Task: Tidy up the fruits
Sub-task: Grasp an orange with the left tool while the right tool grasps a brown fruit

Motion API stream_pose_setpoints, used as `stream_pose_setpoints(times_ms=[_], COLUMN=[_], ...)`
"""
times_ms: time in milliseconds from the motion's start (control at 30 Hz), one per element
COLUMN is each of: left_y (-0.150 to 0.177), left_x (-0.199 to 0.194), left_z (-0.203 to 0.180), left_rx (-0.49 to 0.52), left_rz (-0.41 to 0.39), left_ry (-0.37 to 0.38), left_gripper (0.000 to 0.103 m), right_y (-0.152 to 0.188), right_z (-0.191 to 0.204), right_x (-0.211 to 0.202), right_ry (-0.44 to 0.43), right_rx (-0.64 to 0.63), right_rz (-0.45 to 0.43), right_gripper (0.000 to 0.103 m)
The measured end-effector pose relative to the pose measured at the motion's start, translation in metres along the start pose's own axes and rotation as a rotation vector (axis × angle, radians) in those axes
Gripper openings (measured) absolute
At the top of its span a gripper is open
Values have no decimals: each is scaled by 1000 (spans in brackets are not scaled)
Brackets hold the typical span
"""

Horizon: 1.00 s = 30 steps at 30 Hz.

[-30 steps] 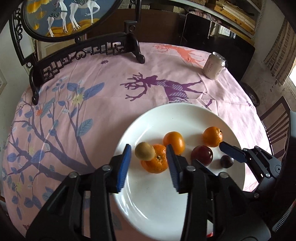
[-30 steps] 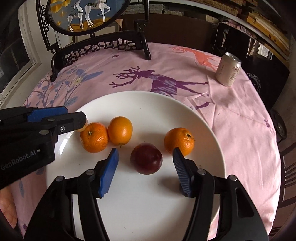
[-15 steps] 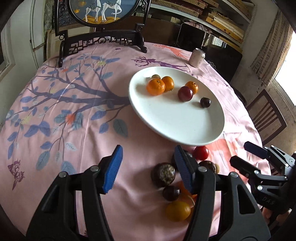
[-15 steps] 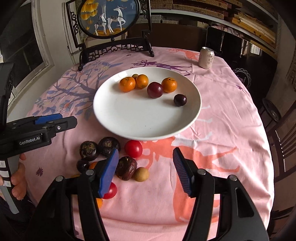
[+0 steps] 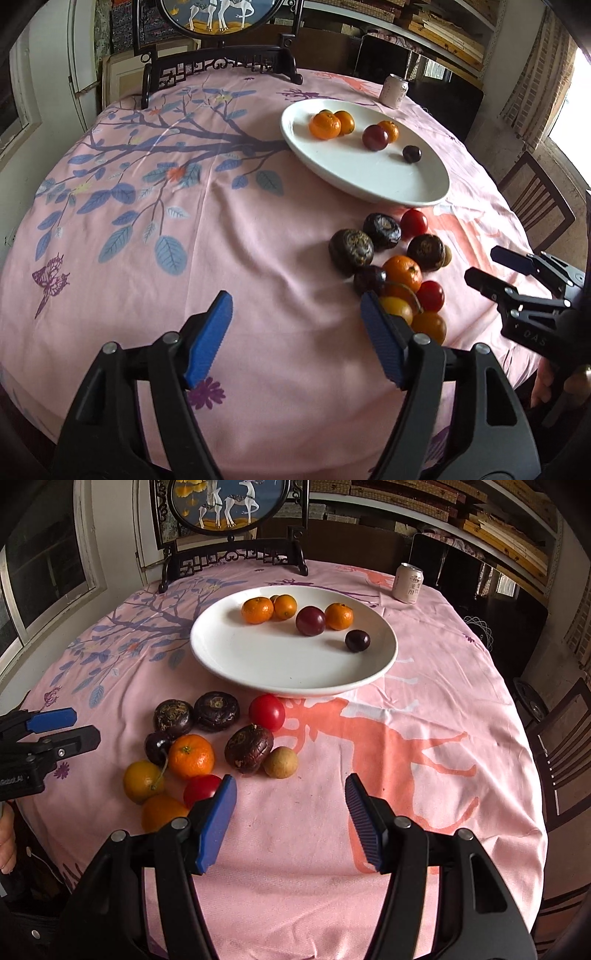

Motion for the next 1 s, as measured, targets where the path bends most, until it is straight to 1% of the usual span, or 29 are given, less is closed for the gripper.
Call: stream_pose_setpoints(times_ms=[167, 300, 400, 433, 467, 500, 533, 567, 600, 667, 733, 833, 900, 1000], left_y=[19, 23, 24, 25, 25, 25, 26, 26, 26, 27, 29, 30, 29, 30], left_x=[4, 7, 7, 8, 8, 9, 10, 10, 9, 8, 7, 9, 13, 23], left_z=[4, 3, -4, -6, -8, -9, -11, -12, -14, -17, -21, -30, -36, -46], left_rx=[5, 12, 39, 45, 49, 53, 56, 60, 64, 72, 87, 110, 125, 149], left_rz=[34, 48, 49, 52, 55, 58, 60, 63, 64, 65, 64, 74, 76, 94], left_ry=[-16, -11, -9, -7, -4, -2, -3, -4, -3, 0, -8, 1, -3, -5], left_gripper=[74, 74, 76, 76, 76, 76, 76, 76, 76, 76, 76, 76, 76, 76], right_y=[7, 8, 5, 4, 1, -1, -2, -3, -3, -1, 2, 11, 18, 29], right_z=[-7, -6, -1, 1, 6, 11, 17, 24, 28, 29, 24, 13, 2, -12], right_x=[20, 33, 43, 46, 48, 50, 50, 49, 49, 46, 38, 17, 4, -12], right_ry=[-13, -21, -12, -14, -36, -64, -90, -110, -104, -108, -117, -106, -90, -89], right_rx=[19, 19, -10, -22, -31, -41, -62, -85, -96, -86, -57, -23, 17, 68], right_rz=[41, 58, 65, 64, 57, 56, 54, 55, 56, 57, 49, 27, 14, -4], right_gripper=[61, 61, 60, 57, 56, 49, 35, 33, 30, 25, 25, 25, 25, 25])
Point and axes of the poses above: each gripper's, at about its wrist camera, not at the fingertips, and x roughly the way its jaws point, z to its left, y to its underside, the point moved 9 cm from there along x, roughly the way its jaws point, and after that the axes turned 2 degrees about x, right-handed, at the moved point
